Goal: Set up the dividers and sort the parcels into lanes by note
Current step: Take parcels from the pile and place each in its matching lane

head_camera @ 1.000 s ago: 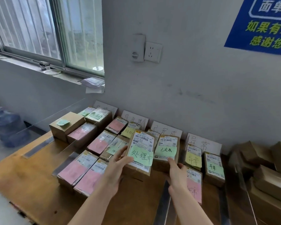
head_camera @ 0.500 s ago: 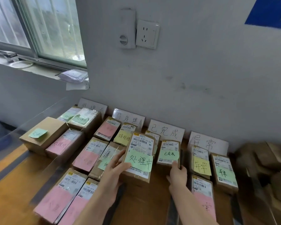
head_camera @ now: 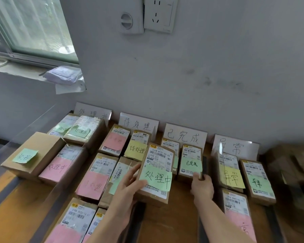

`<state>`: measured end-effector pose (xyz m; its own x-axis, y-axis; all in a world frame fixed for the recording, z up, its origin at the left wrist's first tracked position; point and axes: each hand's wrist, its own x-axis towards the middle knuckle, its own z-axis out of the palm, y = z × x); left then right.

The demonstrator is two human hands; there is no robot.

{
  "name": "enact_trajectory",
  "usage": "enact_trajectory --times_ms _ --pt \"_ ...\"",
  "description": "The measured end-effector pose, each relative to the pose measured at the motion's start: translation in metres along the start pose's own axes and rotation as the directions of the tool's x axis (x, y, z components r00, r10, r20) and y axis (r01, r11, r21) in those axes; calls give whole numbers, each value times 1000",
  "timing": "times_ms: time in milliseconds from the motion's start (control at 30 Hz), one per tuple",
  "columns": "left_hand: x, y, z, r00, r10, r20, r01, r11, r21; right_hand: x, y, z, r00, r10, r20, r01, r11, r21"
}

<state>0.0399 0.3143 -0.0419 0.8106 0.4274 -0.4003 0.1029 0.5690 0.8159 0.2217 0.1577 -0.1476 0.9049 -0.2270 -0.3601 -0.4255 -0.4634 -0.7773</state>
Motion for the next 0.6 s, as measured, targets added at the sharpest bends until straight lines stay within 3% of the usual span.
enact_trajectory --times_ms 267,400,500,600 --pt "10 6 -13 998 -9 69 7 1000 30 -19 -24 -5 996 -67 -59 58 988 -144" --pt "8 16 -17 994 12 108 -13 1000 17 -66 -42 -11 949 -298 -100 294 954 -53" --pt "5 23 -21 989 42 141 -41 999 -8 -121 -59 -12 907 -414 74 397 901 176" --pt "-4 32 -28 984 83 160 -82 997 -15 -176 -77 -19 848 -398 351 241 878 413"
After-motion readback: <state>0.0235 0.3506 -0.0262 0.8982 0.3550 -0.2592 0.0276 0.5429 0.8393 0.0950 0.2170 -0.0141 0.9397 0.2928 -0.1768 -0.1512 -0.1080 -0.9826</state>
